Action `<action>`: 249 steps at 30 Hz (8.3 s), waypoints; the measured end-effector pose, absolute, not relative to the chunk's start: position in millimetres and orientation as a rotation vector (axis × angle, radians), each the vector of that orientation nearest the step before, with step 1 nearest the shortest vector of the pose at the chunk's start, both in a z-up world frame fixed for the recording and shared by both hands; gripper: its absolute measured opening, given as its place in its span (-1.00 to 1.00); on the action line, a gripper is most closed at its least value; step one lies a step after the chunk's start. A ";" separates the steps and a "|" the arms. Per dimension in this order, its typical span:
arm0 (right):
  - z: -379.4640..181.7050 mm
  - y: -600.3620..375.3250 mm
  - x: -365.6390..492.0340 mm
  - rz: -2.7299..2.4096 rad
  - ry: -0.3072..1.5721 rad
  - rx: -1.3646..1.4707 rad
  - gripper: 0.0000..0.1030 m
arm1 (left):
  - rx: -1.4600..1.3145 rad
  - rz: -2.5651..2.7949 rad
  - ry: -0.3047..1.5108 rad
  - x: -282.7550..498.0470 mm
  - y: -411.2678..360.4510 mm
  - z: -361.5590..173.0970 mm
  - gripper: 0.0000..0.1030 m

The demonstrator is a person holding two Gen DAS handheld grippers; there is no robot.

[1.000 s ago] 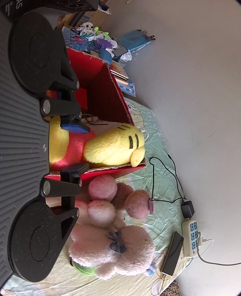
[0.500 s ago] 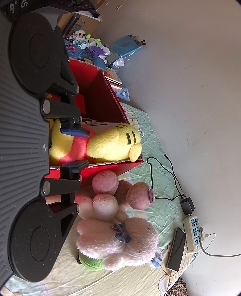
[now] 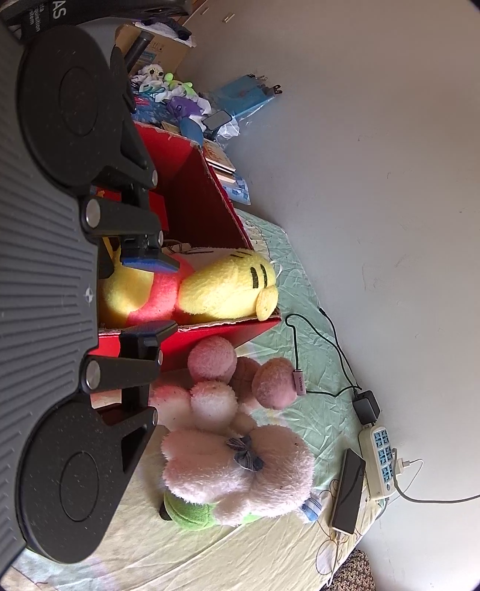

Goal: Organize objects
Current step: 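Lower the tiger plush into the red box and open the right gripper, then move the right gripper to the white fluffy bunny plush and grasp it, then lift the white bunny with the right gripper and carry it over the box, then lower the white bunny into the box beside the tiger and release it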

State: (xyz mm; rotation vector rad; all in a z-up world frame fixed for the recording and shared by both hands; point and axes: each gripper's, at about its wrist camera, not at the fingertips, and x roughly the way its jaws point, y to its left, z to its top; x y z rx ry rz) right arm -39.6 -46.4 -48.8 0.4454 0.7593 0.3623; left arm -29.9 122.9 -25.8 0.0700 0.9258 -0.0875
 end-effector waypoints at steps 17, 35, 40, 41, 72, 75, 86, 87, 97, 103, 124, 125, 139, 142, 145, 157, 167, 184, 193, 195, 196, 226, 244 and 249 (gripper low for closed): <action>-51.3 -56.9 -37.7 0.439 0.754 0.441 -0.37 | 0.030 0.079 0.944 -29.4 130.0 -26.6 0.95; -51.1 -99.2 -26.6 0.589 0.802 0.435 -0.37 | 0.032 0.285 0.922 -37.1 104.9 -9.9 0.92; -52.5 -112.0 -25.4 0.615 0.811 0.441 -0.37 | 0.048 0.315 0.913 -40.0 92.5 -6.6 0.92; -53.1 -115.1 -25.2 0.618 0.811 0.442 -0.37 | 0.055 0.321 0.911 -40.6 89.8 -6.2 0.92; -85.3 -237.2 16.2 0.494 0.855 0.694 0.10 | 0.088 -0.191 0.786 -3.6 -37.9 -23.4 0.88; -86.9 -235.5 26.3 0.510 0.860 0.690 0.14 | 0.076 -0.232 0.810 7.3 -43.8 -36.3 0.88; -101.6 -213.9 54.6 0.575 0.928 0.646 0.16 | 0.085 -0.244 0.876 44.4 -48.9 -63.6 0.34; -103.0 -212.4 55.9 0.575 0.931 0.646 0.16 | 0.085 -0.240 0.879 46.1 -48.4 -65.2 0.28; -107.8 -208.8 50.6 0.593 0.928 0.656 -0.24 | 0.066 -0.240 0.881 41.7 -47.2 -65.0 0.05; -96.5 -213.7 30.4 0.572 0.892 0.635 -0.27 | 0.045 -0.290 0.862 21.1 -50.3 -53.3 0.01; -28.4 -160.3 -41.1 0.638 0.755 0.522 -0.28 | -0.027 -0.385 0.700 -78.7 8.1 11.1 0.00; -24.8 -155.0 -40.8 0.648 0.747 0.519 -0.28 | -0.029 -0.379 0.687 -81.2 14.0 14.9 0.00; -6.0 -62.2 -31.2 0.741 0.689 0.453 -0.29 | -0.085 -0.273 0.597 -87.5 109.5 37.5 0.00; -10.9 -40.8 -25.3 0.729 0.703 0.433 -0.29 | -0.105 -0.267 0.618 -79.1 130.8 30.4 0.00; -20.0 -21.7 -17.4 0.701 0.737 0.413 -0.30 | -0.119 -0.272 0.648 -69.1 149.2 20.0 0.00; -60.0 31.7 -0.3 0.565 0.827 0.386 -0.35 | -0.088 -0.263 0.731 -33.8 198.3 -14.4 0.00; -78.3 55.5 7.5 0.439 0.861 0.387 -0.35 | -0.075 -0.250 0.799 -13.7 218.3 -39.5 0.00; -74.4 39.0 3.1 0.434 0.883 0.453 -0.35 | -0.036 -0.259 0.875 -8.7 206.0 -57.8 0.06; -72.7 26.1 0.6 0.407 0.865 0.466 -0.57 | 0.026 -0.224 0.897 -13.5 192.9 -61.2 0.17; -73.4 23.9 0.1 0.407 0.863 0.465 -0.64 | 0.028 -0.210 0.910 -13.5 193.9 -60.5 0.17; -73.5 23.4 -0.6 0.408 0.862 0.464 -0.64 | 0.027 -0.203 0.915 -13.6 194.0 -59.7 0.17; -66.0 -10.4 -24.6 0.455 0.809 0.448 -0.65 | 0.121 -0.062 0.934 -25.3 151.7 -40.0 0.66; -64.2 -32.6 -36.2 0.461 0.804 0.512 -0.60 | 0.135 0.007 0.923 -38.8 140.0 -29.7 0.70; -61.6 -38.4 -40.2 0.459 0.795 0.511 -0.52 | 0.139 0.031 0.920 -44.1 137.4 -21.9 0.70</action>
